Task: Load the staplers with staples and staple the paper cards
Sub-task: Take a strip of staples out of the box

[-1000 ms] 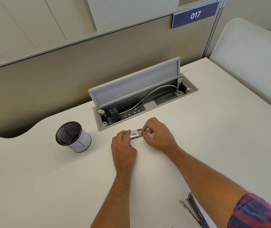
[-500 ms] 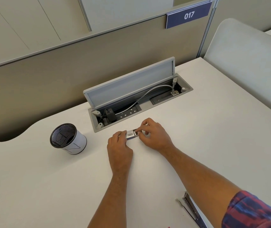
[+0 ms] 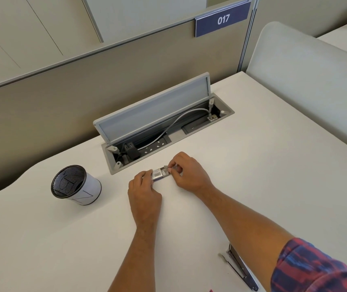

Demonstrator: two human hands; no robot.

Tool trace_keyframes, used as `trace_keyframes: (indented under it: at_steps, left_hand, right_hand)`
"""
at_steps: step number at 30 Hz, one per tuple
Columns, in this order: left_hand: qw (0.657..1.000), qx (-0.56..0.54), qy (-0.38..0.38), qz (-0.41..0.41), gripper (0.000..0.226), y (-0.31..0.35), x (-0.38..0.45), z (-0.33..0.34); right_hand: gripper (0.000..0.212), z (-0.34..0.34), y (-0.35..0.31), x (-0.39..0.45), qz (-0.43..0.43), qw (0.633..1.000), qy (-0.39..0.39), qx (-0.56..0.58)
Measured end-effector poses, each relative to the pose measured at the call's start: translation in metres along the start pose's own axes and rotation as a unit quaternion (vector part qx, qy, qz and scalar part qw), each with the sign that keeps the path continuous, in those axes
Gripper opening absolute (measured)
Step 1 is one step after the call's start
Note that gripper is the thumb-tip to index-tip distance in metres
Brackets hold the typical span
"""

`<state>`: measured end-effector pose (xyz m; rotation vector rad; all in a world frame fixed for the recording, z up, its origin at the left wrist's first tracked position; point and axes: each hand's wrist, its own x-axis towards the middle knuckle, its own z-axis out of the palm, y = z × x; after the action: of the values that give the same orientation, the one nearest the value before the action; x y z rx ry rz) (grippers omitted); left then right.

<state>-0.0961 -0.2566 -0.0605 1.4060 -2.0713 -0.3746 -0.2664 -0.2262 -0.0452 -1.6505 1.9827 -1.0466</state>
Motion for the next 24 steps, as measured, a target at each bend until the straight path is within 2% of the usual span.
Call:
trace_keyframes:
  at_steps: [8, 16, 24]
  left_hand:
    - [1.000, 0.010, -0.002, 0.001, 0.048, 0.0016, 0.0013, 0.0005]
    - [1.000, 0.018, 0.008, 0.008, 0.049, 0.0008, 0.0012, 0.0026]
    - [0.999, 0.039, 0.003, 0.013, 0.048, 0.0001, -0.0017, 0.0024]
  right_hand:
    - [0.007, 0.0038, 0.0049, -0.0026, -0.022, 0.999, -0.009, 0.022]
    - [0.007, 0.0068, 0.0083, -0.0009, -0.121, 0.992, -0.029, -0.021]
    - [0.011, 0.0084, 0.0082, -0.0048, -0.165, 0.985, -0.046, -0.027]
